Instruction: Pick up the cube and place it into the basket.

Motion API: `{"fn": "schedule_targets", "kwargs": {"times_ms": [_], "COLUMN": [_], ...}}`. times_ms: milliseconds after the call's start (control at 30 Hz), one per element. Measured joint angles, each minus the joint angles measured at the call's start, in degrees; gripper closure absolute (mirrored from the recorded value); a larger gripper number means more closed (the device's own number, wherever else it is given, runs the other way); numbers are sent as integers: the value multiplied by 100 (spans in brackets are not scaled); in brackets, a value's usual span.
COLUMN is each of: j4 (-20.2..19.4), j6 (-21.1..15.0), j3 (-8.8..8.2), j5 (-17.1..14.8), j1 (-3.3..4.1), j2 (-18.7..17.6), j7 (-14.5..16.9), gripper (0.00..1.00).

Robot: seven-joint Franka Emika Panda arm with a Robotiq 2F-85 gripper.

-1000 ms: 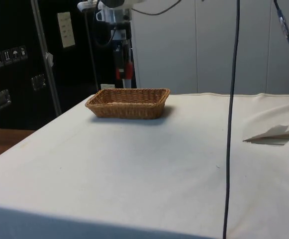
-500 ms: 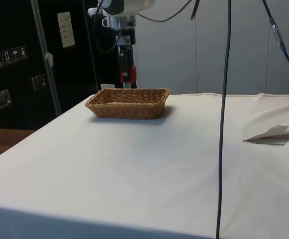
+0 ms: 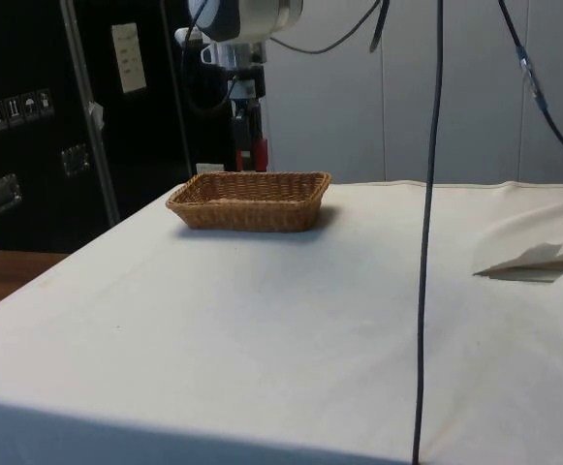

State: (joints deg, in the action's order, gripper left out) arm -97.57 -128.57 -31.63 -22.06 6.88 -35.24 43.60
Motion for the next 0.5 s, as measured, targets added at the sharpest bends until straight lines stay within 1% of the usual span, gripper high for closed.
{"fn": "schedule_targets", "kwargs": {"times_ms": [167, 500], "j4": [63, 212], "j6": [23, 40], "j3": [0, -34], "j5": [-29, -52], "j1": [0, -40], "j2": [-120, -378], "j7": [0, 0], "gripper": [100, 100]}}
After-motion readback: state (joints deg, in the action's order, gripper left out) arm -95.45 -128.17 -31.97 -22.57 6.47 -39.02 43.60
